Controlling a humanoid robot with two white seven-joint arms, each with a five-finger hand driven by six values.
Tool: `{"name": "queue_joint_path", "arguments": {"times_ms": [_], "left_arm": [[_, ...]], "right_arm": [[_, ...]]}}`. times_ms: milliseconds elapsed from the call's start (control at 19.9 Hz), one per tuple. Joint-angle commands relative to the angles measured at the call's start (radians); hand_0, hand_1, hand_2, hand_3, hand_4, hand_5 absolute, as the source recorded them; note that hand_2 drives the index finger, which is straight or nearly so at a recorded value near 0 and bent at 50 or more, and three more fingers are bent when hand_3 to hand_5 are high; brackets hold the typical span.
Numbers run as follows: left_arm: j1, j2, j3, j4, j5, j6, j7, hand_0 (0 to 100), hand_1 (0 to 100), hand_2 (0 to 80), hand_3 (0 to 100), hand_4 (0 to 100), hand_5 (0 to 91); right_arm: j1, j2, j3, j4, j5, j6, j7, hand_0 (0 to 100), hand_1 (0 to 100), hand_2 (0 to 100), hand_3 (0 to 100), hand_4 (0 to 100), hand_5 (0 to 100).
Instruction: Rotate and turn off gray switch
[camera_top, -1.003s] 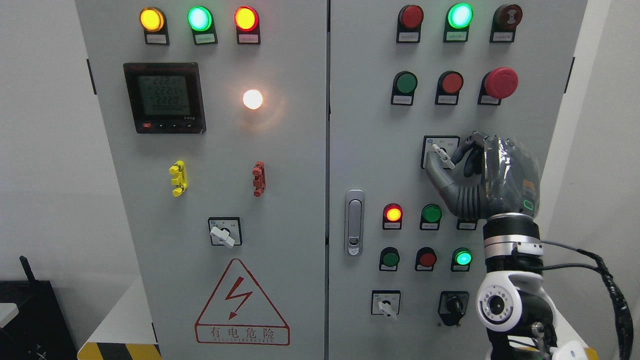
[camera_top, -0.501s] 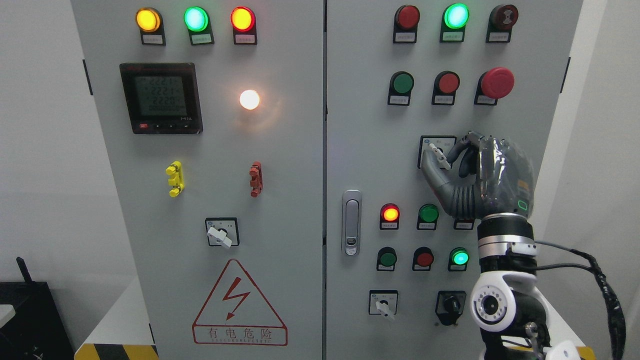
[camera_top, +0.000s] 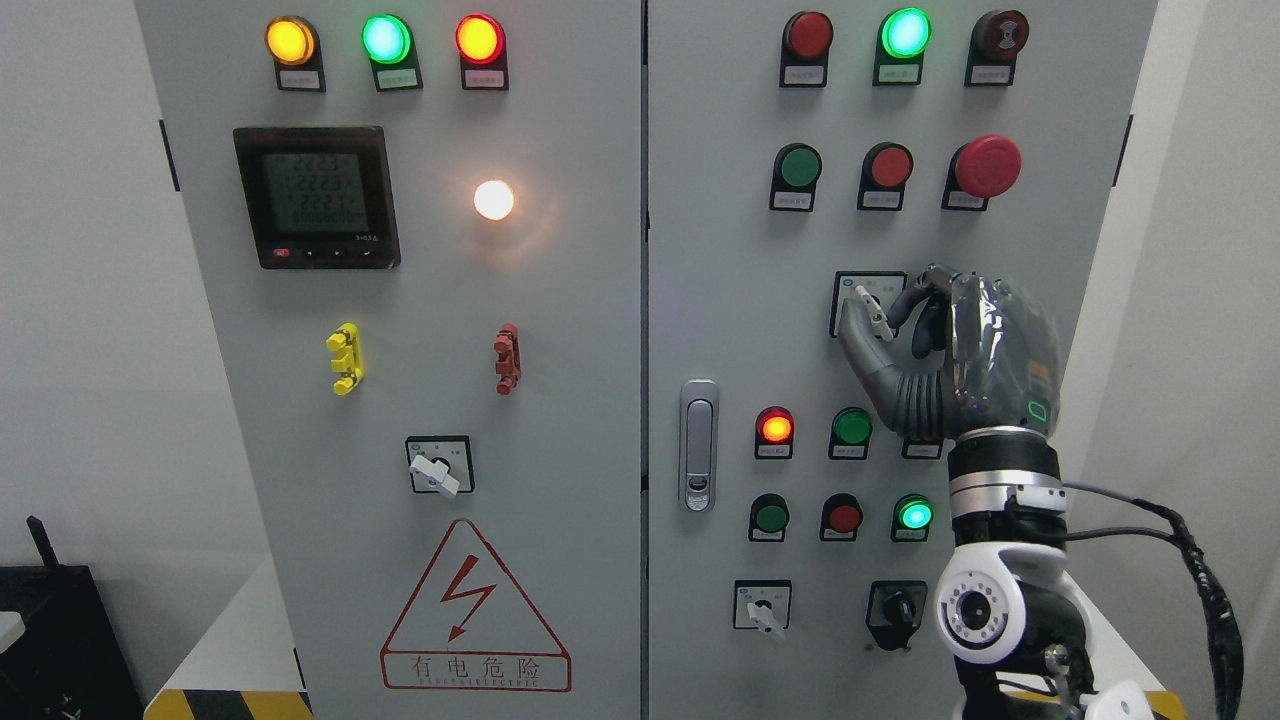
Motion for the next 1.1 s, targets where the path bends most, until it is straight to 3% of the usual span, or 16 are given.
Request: {"name": "queue_joint_path", "arguments": {"times_ms": [0, 1053], "left_arm": [[0.0, 0.0, -0.002, 0.014, 0.0, 0.0, 0.0, 12, 39, 0.0, 0, 0, 0.0], [0.0, 0.0, -0.002, 0.014, 0.0, 0.0, 0.002, 12, 39, 0.0, 0, 0, 0.0]], "right_arm": [[-0.002, -0.027, 0.008, 0.01, 0.0, -0.001, 0.002, 45, 41, 70, 96, 91, 100], [-0.009, -0.018, 0.009, 0.016, -0.002, -0.001, 0.0, 47, 35, 72, 97, 91, 100]]}}
